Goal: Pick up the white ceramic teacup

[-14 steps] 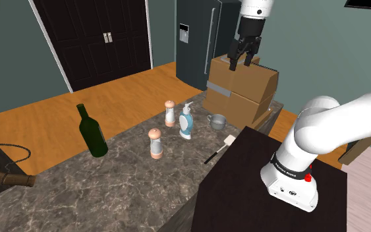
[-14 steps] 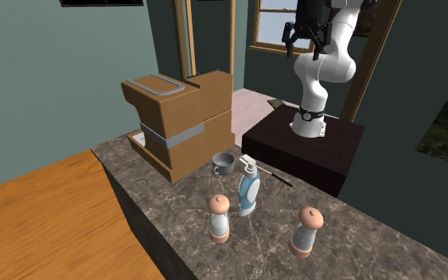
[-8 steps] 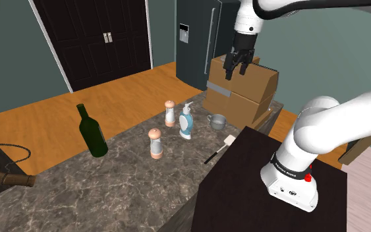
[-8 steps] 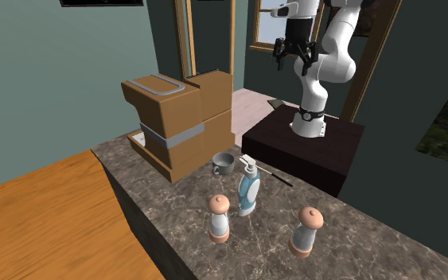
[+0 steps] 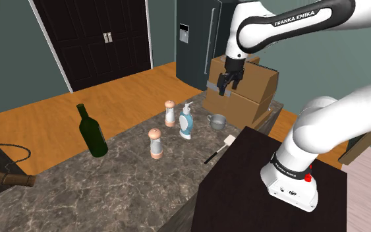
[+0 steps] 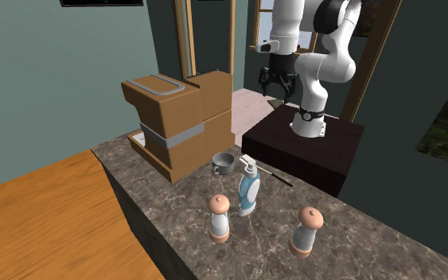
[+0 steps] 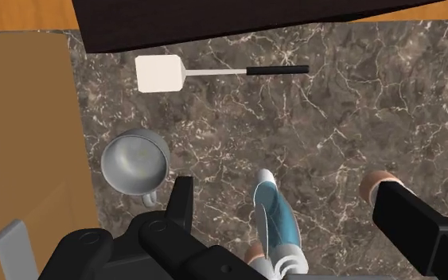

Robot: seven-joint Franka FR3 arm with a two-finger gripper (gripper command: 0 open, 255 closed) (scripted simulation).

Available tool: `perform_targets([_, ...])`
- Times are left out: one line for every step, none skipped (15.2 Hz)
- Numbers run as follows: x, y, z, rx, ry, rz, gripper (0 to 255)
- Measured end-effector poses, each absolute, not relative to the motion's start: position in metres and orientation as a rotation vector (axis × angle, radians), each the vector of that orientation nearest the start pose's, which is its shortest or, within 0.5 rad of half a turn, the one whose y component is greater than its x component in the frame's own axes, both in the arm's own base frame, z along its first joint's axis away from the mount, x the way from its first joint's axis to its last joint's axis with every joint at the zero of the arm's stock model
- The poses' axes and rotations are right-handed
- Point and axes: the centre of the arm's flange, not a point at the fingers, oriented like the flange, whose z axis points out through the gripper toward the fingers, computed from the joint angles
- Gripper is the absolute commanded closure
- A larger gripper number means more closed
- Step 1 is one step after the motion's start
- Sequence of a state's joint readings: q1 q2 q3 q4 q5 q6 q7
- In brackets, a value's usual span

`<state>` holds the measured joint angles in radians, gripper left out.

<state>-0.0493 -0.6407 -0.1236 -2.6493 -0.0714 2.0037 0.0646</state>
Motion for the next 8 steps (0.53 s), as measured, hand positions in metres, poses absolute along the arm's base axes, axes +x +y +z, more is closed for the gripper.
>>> perform_targets([0.345,-0.069,0.426,-3.122,0.285,0.010,0])
perform_targets([0.351,-0.073,0.416,-3.125,0.284,0.009,0])
perform_targets([0.353,-0.076,0.405,-3.128,0.283,0.009,0])
perform_targets([0.357,-0.081,0.392,-3.131,0.282,0.010,0])
perform_targets([0.359,-0.086,0.378,-3.134,0.282,0.010,0])
perform_targets([0.362,-0.091,0.368,-3.137,0.281,0.008,0])
perform_targets([0.368,-0.092,0.357,-3.140,0.281,0.008,0])
perform_targets([0.371,-0.095,0.348,-3.143,0.280,0.007,0])
